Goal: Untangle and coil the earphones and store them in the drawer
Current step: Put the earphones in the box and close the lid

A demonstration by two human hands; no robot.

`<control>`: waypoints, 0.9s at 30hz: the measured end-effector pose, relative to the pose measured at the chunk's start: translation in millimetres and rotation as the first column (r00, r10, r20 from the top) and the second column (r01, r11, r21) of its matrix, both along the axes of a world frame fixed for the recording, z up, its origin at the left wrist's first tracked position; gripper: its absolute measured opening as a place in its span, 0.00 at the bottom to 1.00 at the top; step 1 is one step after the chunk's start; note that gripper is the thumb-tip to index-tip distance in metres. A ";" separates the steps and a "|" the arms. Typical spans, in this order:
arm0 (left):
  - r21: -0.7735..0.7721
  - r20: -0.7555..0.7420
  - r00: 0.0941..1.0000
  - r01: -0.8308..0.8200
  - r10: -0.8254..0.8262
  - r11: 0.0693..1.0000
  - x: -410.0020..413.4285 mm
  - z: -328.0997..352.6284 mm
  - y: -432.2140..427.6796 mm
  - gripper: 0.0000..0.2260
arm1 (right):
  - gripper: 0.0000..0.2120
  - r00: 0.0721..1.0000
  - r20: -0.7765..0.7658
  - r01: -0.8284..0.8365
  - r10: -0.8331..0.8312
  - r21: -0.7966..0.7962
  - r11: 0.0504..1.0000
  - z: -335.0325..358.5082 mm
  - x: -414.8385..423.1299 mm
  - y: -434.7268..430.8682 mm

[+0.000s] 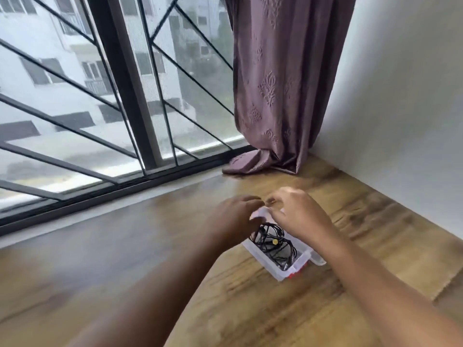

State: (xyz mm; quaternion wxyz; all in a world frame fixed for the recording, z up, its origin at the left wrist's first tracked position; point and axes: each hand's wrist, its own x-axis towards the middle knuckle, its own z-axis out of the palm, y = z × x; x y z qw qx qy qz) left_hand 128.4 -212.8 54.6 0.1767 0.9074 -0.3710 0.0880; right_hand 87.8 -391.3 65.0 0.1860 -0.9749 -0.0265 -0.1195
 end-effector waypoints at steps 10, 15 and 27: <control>0.092 -0.258 0.948 0.216 -0.186 0.972 -39.7 34.3 0.3 0.23 | 0.22 0.931 -0.343 0.120 -0.129 -0.048 0.992 -10.0 -74.3 -45.4; 0.119 -0.354 0.923 0.207 -0.153 0.971 -50.1 19.9 -14.2 0.34 | 0.30 0.893 -0.447 -0.004 -0.050 -0.119 0.993 -35.6 -88.2 -64.5; 0.108 -0.389 0.883 -0.239 0.262 0.965 -59.5 7.1 -69.6 0.17 | 0.15 0.954 -0.032 -0.296 0.298 -0.244 0.923 -37.9 -70.5 -116.3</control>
